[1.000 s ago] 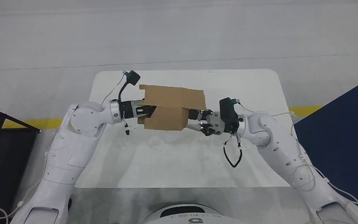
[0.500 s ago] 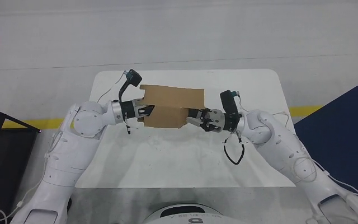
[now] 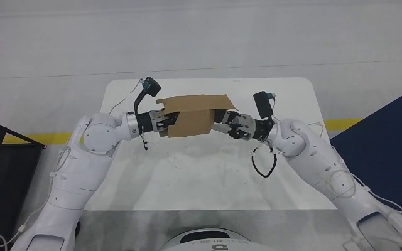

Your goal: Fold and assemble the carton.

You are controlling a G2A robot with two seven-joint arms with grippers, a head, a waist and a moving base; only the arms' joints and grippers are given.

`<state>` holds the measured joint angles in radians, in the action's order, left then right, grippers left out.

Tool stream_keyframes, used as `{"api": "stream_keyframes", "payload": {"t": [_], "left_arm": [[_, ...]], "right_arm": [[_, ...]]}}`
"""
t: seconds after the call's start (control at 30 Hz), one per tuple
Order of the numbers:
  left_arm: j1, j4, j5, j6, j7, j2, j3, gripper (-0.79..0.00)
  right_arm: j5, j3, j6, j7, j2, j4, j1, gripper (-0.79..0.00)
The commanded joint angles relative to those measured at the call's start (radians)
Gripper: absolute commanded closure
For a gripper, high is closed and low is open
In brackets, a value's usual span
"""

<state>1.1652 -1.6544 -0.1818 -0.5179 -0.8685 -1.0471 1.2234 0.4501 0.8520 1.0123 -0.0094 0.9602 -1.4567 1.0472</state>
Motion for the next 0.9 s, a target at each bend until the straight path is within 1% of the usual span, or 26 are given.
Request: {"api": "stream_keyframes", "payload": {"t": [0.0,0.03,0.07,0.13,0.2,0.3,0.4,0.47,0.53,0.6,0.63,0.67,0.73,0.83,0.87], "left_arm": [[-0.001,0.002,0.005,0.001,-0.002,0.001,-0.001,0.0],[-0.002,0.002,0.007,0.001,-0.002,0.001,-0.002,0.0],[-0.003,0.003,0.01,-0.001,-0.003,0.002,-0.002,0.0],[-0.003,0.005,0.023,-0.007,-0.009,0.003,-0.003,0.0],[-0.005,0.008,0.039,-0.011,-0.015,0.004,-0.004,0.0],[-0.01,0.013,0.063,-0.015,-0.027,0.005,-0.006,0.0],[-0.015,0.02,0.084,-0.016,-0.036,0.006,-0.009,0.0],[-0.02,0.025,0.093,-0.016,-0.041,0.007,-0.009,0.0],[-0.024,0.031,0.102,-0.018,-0.044,0.008,-0.009,0.0],[-0.027,0.036,0.108,-0.018,-0.046,0.009,-0.009,0.0],[-0.029,0.038,0.11,-0.018,-0.047,0.009,-0.01,0.0],[-0.03,0.041,0.112,-0.017,-0.047,0.009,-0.01,0.0],[-0.034,0.046,0.116,-0.018,-0.046,0.01,-0.01,0.0],[-0.037,0.051,0.124,-0.019,-0.048,0.011,-0.012,0.0],[-0.039,0.052,0.126,-0.019,-0.049,0.011,-0.012,0.0]], "right_arm": [[0.023,0.008,0.0,-0.025,0.0,0.014,0.001,-0.409],[0.04,0.013,0.0,-0.032,0.001,0.021,0.0,-0.434],[0.051,0.016,0.0,-0.044,0.002,0.026,0.0,-0.437],[0.112,0.031,-0.025,-0.049,0.005,0.044,-0.005,-0.493],[0.142,0.029,-0.034,-0.068,0.011,0.04,0.001,-0.573],[0.194,0.021,-0.051,-0.062,0.02,0.04,-0.006,-0.646],[0.231,0.011,-0.035,-0.058,0.028,0.036,-0.014,-0.683],[0.245,0.005,-0.016,-0.055,0.033,0.039,-0.019,-0.674],[0.251,-0.001,0.0,-0.052,0.037,0.038,-0.023,-0.656],[0.244,-0.015,0.0,-0.05,0.04,0.029,-0.024,-0.6],[0.23,-0.025,0.0,-0.051,0.041,0.023,-0.025,-0.56],[0.216,-0.035,0.0,-0.047,0.041,0.019,-0.027,-0.465],[0.182,-0.054,0.0,-0.037,0.038,0.016,-0.035,-0.369],[0.126,-0.079,0.0,-0.021,0.032,0.017,-0.051,-0.292],[0.113,-0.085,0.0,-0.015,0.03,0.02,-0.056,-0.283]]}}
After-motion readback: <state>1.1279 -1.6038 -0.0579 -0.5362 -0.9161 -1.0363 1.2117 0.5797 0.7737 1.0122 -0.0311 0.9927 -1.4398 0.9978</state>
